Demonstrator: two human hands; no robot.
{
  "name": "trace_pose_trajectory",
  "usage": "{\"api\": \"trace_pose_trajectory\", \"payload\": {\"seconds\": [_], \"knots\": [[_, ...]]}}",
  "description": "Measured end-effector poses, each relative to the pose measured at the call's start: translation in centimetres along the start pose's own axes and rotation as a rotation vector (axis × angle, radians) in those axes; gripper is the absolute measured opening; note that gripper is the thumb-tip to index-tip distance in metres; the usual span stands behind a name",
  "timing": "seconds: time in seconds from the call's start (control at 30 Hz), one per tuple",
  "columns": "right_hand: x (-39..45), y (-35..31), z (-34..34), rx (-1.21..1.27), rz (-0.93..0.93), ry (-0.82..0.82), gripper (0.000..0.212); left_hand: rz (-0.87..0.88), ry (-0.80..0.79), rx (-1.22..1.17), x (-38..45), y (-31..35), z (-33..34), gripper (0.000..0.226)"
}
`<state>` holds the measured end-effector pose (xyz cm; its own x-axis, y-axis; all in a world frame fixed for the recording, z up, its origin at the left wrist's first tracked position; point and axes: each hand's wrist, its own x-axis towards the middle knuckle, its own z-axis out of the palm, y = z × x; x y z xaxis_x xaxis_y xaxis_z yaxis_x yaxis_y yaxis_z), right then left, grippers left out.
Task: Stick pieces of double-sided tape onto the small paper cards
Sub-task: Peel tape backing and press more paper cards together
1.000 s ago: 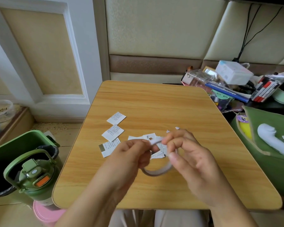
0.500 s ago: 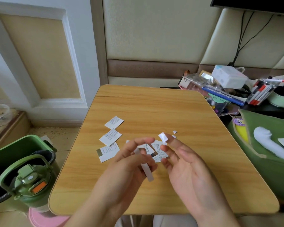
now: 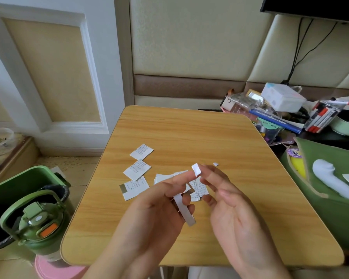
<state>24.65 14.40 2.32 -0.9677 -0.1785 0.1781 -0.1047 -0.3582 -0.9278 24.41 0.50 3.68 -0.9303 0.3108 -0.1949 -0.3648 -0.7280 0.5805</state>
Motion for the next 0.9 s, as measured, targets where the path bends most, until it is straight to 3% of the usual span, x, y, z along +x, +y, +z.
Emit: {"api": "trace_pose_trajectory", "payload": {"seconds": [0.37,0.9], "knots": [[0.1,-0.9,-0.9,-0.66,-0.195,0.032,0.041,-0.072,-0.092,-0.068,-0.4,0.9,-0.4,0.06],[0.6,0.0,-2.7,-1.067,-0.346,-0.003,0.046,-0.128,-0.085,-0.118,-0.3,1.2,-1.1,0.059]]}}
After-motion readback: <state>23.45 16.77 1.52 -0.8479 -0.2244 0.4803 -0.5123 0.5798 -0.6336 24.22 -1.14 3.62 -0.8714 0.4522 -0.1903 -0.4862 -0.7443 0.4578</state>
